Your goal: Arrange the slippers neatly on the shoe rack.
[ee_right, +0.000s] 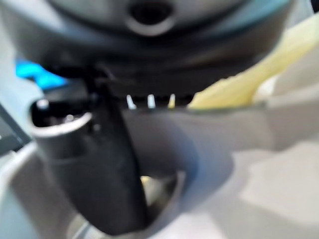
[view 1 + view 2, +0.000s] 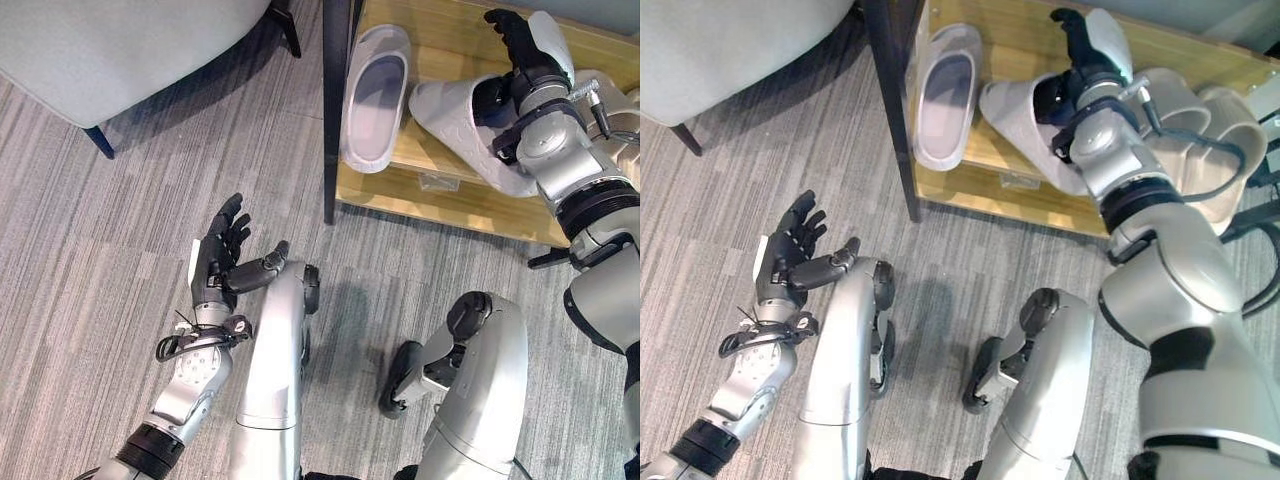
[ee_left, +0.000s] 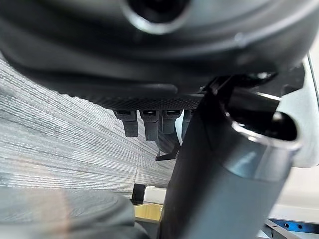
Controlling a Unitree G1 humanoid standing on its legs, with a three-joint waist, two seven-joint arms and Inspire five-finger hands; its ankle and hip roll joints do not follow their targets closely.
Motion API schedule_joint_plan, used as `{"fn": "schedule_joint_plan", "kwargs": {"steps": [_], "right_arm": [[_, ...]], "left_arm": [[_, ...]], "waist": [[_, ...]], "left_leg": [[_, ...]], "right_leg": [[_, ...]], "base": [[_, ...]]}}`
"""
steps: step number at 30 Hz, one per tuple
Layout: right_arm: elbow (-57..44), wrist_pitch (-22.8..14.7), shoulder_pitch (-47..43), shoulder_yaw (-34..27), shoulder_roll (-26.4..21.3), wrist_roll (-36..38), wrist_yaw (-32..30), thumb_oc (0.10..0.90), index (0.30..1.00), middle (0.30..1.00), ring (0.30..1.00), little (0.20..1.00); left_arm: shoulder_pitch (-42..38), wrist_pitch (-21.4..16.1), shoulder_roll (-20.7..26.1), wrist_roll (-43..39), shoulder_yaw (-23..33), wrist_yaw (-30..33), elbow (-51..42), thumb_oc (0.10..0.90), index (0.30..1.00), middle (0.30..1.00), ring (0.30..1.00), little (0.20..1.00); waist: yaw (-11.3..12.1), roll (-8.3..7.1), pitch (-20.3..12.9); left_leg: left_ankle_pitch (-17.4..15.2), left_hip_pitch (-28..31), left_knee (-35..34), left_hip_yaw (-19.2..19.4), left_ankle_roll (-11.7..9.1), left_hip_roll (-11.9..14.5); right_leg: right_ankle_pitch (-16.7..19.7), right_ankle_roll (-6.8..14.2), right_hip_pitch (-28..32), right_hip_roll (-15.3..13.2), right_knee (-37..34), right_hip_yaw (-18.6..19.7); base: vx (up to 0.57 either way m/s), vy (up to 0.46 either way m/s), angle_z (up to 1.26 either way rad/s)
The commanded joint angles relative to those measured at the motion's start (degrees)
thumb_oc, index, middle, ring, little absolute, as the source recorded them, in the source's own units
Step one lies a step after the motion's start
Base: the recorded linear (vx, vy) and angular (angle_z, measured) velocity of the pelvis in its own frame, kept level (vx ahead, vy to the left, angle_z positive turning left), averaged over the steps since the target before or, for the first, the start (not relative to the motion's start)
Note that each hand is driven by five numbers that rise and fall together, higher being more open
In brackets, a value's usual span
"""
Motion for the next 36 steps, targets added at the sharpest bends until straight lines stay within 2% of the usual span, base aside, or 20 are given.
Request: {"fn": "schedule_joint_plan", "kwargs": {"steps": [1, 2, 4, 7, 9, 10, 11, 12, 15, 18, 25, 29, 31, 32, 36], "right_arm": [[-0.2, -2.9, -9.3, -1.9, -3.1, -8.2, -12.3, 0.8, 0.9, 0.9, 0.9, 0.9], [-0.3, -2.9, -9.3, -2.0, -3.1, -8.2, -12.3, 0.8, 0.9, 0.9, 0.9, 0.9], [-6.6, -0.6, -7.6, -6.0, -3.5, -16.0, -18.5, 0.8, 0.9, 0.9, 0.9, 0.9], [-9.2, 1.3, -7.3, -7.3, -3.9, -19.7, -20.6, 0.8, 0.9, 0.9, 0.9, 0.9], [-7.5, 2.3, -7.6, -7.0, -3.0, -20.7, -19.1, 0.8, 0.9, 0.9, 0.9, 0.9], [-2.9, 2.7, -8.3, -4.6, -1.7, -17.6, -13.8, 0.8, 0.9, 0.9, 0.9, 0.9], [-2.6, 2.6, -8.6, -4.3, -1.5, -17.5, -13.6, 0.8, 0.9, 0.9, 0.9, 0.9], [1.3, 2.8, -10.5, -1.3, 0.7, -15.0, -9.7, 0.8, 0.9, 0.9, 0.9, 0.9], [6.6, 2.3, -10.1, 0.1, 1.5, -12.8, -6.9, 0.8, 0.9, 0.9, 0.9, 0.9], [12.0, 1.3, -7.6, -1.3, 3.1, -7.8, -3.8, 0.8, 0.9, 0.9, 0.9, 0.9], [12.4, 0.9, -3.7, -1.1, 4.1, -7.0, -1.2, 0.8, 0.9, 0.9, 0.9, 0.9], [10.6, -0.1, -1.5, -3.3, 4.0, -6.0, -3.2, 0.8, 0.9, 0.9, 0.9, 0.9], [7.8, -1.7, 0.3, -6.2, 4.2, -1.9, -4.2, 0.8, 0.9, 0.9, 0.9, 0.9], [5.5, -2.9, 0.8, -8.6, 4.7, 2.6, -4.4, 0.8, 0.9, 0.9, 0.9, 0.9], [4.8, -3.2, 0.3, -9.1, 5.0, 5.6, -4.3, 0.8, 0.9, 0.9, 0.9, 0.9]], "left_arm": [[-0.3, -3.4, -0.3, 2.8, -0.1, 1.1, -5.3, 0.8, 0.9, 0.9, 0.9, 0.9], [-0.3, -3.4, -0.3, 2.8, -0.1, 1.1, -5.3, 0.8, 0.9, 0.9, 0.9, 0.9], [-0.8, -3.9, -0.6, 4.2, 0.5, 2.9, -5.5, 0.8, 0.9, 0.9, 0.9, 0.9], [-1.2, -4.0, -0.8, 4.9, 0.7, 3.6, -4.9, 0.8, 0.9, 0.9, 0.9, 0.9], [-1.6, -4.3, -0.7, 5.5, 0.7, 4.1, -4.5, 0.8, 0.9, 0.9, 0.9, 0.9], [-1.9, -4.3, -0.3, 5.2, 0.6, 3.6, -4.2, 0.8, 0.9, 0.9, 0.9, 0.9], [-1.8, -4.3, -0.4, 5.2, 0.7, 3.5, -4.2, 0.8, 0.9, 0.9, 0.9, 0.9], [-1.8, -4.3, -0.2, 4.7, 0.4, 2.8, -4.0, 0.8, 0.9, 0.9, 0.9, 0.9], [-1.1, -3.9, -0.7, 4.0, -0.2, 1.9, -4.0, 0.8, 0.9, 0.9, 0.9, 0.9], [-0.8, -3.0, -0.5, 4.2, -0.8, 1.0, -3.9, 0.8, 0.9, 0.9, 0.9, 0.9], [-0.1, -2.2, -0.4, 3.7, -0.7, 0.2, -3.4, 0.8, 0.9, 0.9, 0.9, 0.9], [0.1, -2.2, -0.6, 3.1, -0.1, 0.6, -3.0, 0.8, 0.9, 0.9, 0.9, 0.9], [0.3, -2.5, -0.8, 2.9, 0.2, 0.8, -3.0, 0.8, 0.9, 0.9, 0.9, 0.9], [0.4, -2.7, -0.6, 2.4, 0.5, 0.7, -2.6, 0.8, 0.9, 0.9, 0.9, 0.9], [0.7, -2.7, -0.5, 1.6, 0.3, 0.5, -2.0, 0.8, 0.9, 0.9, 0.9, 0.9]], "waist": [[1.5, 1.2, -2.1], [1.5, 1.18, -2.1], [1.3, 1.31, -2.1], [1.2, 1.16, -2.1], [1.6, 1.1, -2.1], [1.9, 0.8, -2.1], [1.8, 0.85, -2.1], [2.0, 0.65, -2.1], [2.0, 0.84, -2.1], [2.1, 1.13, -2.1], [1.7, 1.14, -2.1], [1.3, 1.19, -2.1], [1.1, 1.45, -2.1], [1.1, 1.28, -2.1], [1.0, 1.13, -2.1]], "left_leg": [[-4.3, 0.4, -1.8, -5.3, -1.3, 1.3], [-4.3, 0.4, -1.8, -5.3, -1.3, 1.3], [-4.3, 0.4, -1.8, -5.3, -1.1, 1.1], [-4.3, 0.4, -1.8, -5.2, -1.1, 1.1], [-4.3, 0.4, -1.7, -5.2, -1.2, 0.9], [-4.4, 0.4, -1.6, -5.2, -1.3, 0.9], [-4.4, 0.4, -1.6, -5.2, -1.3, 0.9], [-4.2, 0.4, -1.3, -5.4, -1.5, 0.8], [-4.3, 0.4, -1.1, -5.6, -1.6, 0.8], [-4.4, 0.4, -1.2, -5.5, -1.6, 0.8], [-4.5, 0.4, -1.3, -5.4, -1.5, 0.9], [-4.3, 0.4, -1.6, -5.3, -1.4, 1.0], [-4.1, 0.4, -1.8, -5.2, -1.3, 0.9], [-4.1, 0.4, -1.9, -5.1, -1.3, 0.9], [-4.0, 0.4, -1.9, -5.1, -1.3, 0.9]], "right_leg": [[0.6, -0.6, -1.2, 0.0, -1.6, 3.7], [0.6, -0.6, -1.2, 0.0, -1.6, 3.7], [0.4, -0.6, -1.2, 0.2, -1.6, 3.4], [0.3, -0.5, -1.2, 0.2, -1.5, 3.3], [0.2, -0.5, -1.2, 0.3, -1.3, 3.3], [0.4, -0.4, -1.2, 0.2, -1.2, 3.4], [0.4, -0.4, -1.2, 0.2, -1.2, 3.4], [0.5, -0.3, -1.2, 0.1, -1.1, 3.3], [0.6, -0.2, -1.2, 0.1, -1.1, 3.2], [0.8, -0.3, -1.2, 0.2, -1.2, 3.1], [1.0, -0.4, -1.2, 0.4, -1.5, 3.1], [1.1, -0.4, -1.2, 0.5, -1.8, 3.0], [1.1, -0.5, -1.2, 0.7, -2.0, 3.0], [1.1, -0.6, -1.2, 0.7, -1.9, 3.1], [0.9, -0.8, -1.2, 0.8, -1.8, 3.2]], "base": [[0.0, 0.0, 0.0], [0.0, 0.0, 0.0], [0.0, 0.0, 0.0], [0.0, 0.0, 0.0], [-0.01, -0.015, 0.0], [0.0, 0.0, 0.0], [0.0, 0.0, 0.0], [0.0, 0.0, 0.0], [0.0, 0.0, 0.0], [0.0, 0.0, 0.0], [0.0, 0.005, 0.0], [0.0, 0.0, 0.0], [0.0, 0.0, 0.0], [0.0, 0.0, 0.0], [0.0, 0.003, -0.05]]}}
